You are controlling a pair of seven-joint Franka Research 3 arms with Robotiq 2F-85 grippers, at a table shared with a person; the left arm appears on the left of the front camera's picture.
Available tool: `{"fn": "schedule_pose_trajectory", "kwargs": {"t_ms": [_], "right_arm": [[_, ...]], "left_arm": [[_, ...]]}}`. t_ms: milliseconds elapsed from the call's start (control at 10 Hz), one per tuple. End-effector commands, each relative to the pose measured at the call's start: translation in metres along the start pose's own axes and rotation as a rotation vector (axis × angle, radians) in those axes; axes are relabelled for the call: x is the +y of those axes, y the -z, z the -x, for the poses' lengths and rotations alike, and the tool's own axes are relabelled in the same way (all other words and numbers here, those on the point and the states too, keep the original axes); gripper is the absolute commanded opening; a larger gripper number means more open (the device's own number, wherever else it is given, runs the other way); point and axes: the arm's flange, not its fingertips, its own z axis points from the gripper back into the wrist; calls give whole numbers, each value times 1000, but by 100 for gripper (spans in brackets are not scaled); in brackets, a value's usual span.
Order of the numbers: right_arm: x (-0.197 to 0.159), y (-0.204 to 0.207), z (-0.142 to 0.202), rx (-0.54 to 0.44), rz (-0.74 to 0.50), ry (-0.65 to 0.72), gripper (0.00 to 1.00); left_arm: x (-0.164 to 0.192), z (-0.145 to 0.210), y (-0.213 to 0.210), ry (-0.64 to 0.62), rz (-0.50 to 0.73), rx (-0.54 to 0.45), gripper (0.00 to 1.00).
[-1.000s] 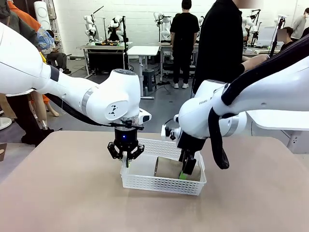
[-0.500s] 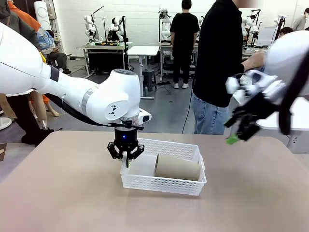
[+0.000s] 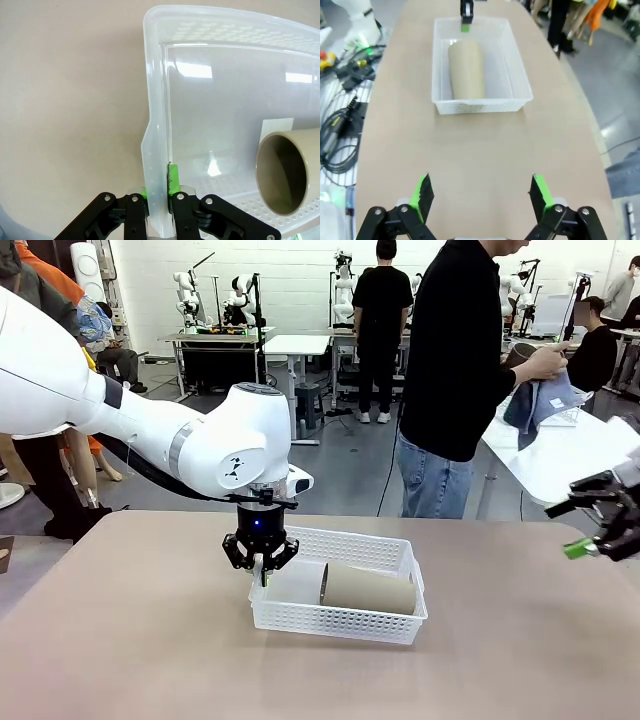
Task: Clean and organize the cups into the basket.
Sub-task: Pick up the Organizing basket and move it to the center of the table, then pick up the Reusable plastic cup from the right side of the table and place it inside the Organizing basket.
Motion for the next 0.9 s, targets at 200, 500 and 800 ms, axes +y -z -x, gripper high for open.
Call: {"fn": "schedule_pose_trajectory", "kwargs": {"t_ms": [200,500,800], "right_arm": [[13,-22,56,-149,-3,22,100],[9,-28,78,-215,53,126,100],[21,-32,70,-152,3,74,100]], "left_arm": [[-1,0,-2,-4,-3,-5,0],[-1,0,-2,-4,-3,-5,0],[-1,0,-2,-4,-3,-5,0]]}}
